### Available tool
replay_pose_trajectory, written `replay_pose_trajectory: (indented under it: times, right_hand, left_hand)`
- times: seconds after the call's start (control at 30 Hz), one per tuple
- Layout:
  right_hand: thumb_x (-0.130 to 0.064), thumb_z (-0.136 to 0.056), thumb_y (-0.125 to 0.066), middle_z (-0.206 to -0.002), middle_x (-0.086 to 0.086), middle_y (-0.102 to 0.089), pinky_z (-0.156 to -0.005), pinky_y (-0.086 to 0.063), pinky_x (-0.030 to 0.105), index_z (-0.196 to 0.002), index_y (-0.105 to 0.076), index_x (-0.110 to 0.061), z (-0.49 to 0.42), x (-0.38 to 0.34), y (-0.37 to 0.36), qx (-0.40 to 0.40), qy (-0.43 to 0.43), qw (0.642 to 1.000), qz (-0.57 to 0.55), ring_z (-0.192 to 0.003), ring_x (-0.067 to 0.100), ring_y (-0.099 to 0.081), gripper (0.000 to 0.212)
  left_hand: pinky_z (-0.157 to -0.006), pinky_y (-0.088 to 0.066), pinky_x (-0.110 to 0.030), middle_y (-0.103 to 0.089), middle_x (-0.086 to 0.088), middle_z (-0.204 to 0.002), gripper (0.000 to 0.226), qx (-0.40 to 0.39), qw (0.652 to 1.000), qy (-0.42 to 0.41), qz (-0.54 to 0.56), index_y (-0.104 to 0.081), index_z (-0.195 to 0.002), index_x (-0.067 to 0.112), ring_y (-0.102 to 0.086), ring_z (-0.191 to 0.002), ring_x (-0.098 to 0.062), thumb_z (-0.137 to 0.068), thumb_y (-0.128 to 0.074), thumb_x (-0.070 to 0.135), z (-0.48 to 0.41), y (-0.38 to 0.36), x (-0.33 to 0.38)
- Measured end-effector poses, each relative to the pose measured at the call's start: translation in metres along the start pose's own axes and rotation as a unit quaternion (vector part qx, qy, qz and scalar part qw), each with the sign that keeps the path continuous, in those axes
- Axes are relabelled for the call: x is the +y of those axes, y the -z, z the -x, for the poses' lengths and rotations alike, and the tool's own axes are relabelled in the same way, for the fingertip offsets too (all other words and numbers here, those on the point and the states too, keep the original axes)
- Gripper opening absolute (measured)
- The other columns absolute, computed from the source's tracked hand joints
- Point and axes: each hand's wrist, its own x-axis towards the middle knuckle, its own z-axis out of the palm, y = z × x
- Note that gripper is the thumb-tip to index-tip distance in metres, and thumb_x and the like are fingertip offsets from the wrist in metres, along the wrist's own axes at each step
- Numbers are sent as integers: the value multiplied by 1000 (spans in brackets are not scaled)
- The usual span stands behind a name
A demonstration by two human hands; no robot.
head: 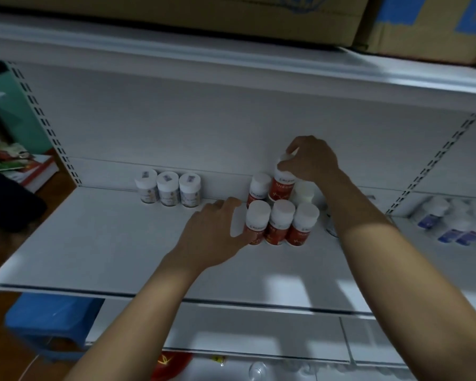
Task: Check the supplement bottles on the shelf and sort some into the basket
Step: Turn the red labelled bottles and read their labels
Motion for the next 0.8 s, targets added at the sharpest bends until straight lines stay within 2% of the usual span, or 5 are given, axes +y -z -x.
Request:
replay_pose_trajectory:
  times: [0.1, 0.2, 0.47, 0.57, 0.8]
  right_hand:
    - [-29, -78, -72, -121, 8, -62, -94, -47, 37, -119, -62, -13, -2, 3, -13, -21, -7, 999, 31, -112, 29, -57, 45]
    - [-32, -78, -71, -116, 7, -63, -97, -43, 38, -116, -61, -14, -4, 9, -27, -36, -12, 997, 67, -110, 29, -57, 43]
    - [-40, -75, -73, -99, 5, -64, -84, -33, 34, -105, -61, -15, -11, 21, -52, -85, 10, 985, 147, -95, 27, -59, 41]
    - [-39, -76, -71, -89, 3, -59, -82, -34, 33, -99, -59, -15, -14, 22, -54, -100, 17, 985, 142, -87, 26, -55, 36]
    - [-38, -76, -72, -85, 1, -55, -75, -41, 33, -96, -56, -16, -18, 27, -47, -147, 38, 979, 135, -82, 25, -55, 34]
  left_hand:
    - [-96, -44, -35, -54, -1, -133, 65, 0, 1000, -5, -17, -42, -138, 23, -52, -121, -20, -86, -58, 58, -6, -3, 1]
    - [-96, -45, -38, -57, -1, -128, 60, 4, 1000, -4, -28, -45, -134, 23, -54, -119, -22, -86, -59, 55, -13, -7, 3]
    - [-97, -44, -40, -57, -1, -128, 60, -9, 999, 27, -46, -46, -133, 24, -52, -120, -22, -83, -65, 52, -23, -12, 9]
    - [-99, -43, -39, -56, 0, -130, 61, -12, 998, 37, -48, -45, -134, 24, -51, -122, -21, -83, -67, 49, -24, -12, 12]
    - [-98, -40, -32, -55, 2, -131, 59, -13, 997, 58, -42, -45, -135, 25, -49, -123, -18, -84, -69, 44, -22, -8, 15]
